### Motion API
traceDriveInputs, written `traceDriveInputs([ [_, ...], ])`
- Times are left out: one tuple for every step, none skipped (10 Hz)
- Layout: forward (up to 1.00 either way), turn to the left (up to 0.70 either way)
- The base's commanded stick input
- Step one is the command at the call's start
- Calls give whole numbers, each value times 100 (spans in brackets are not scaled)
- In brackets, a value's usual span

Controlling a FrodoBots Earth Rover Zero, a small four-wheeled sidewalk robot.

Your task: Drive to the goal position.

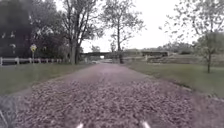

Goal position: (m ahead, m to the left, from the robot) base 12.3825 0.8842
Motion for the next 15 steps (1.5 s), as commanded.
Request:
traceDriveInputs([
  [70,0],
  [70,0],
  [70,0],
  [70,0],
  [70,0],
  [70,0],
  [70,0],
  [70,0],
  [70,0],
  [70,0],
  [70,0],
  [70,0],
  [70,0],
  [70,0],
  [70,0],
])
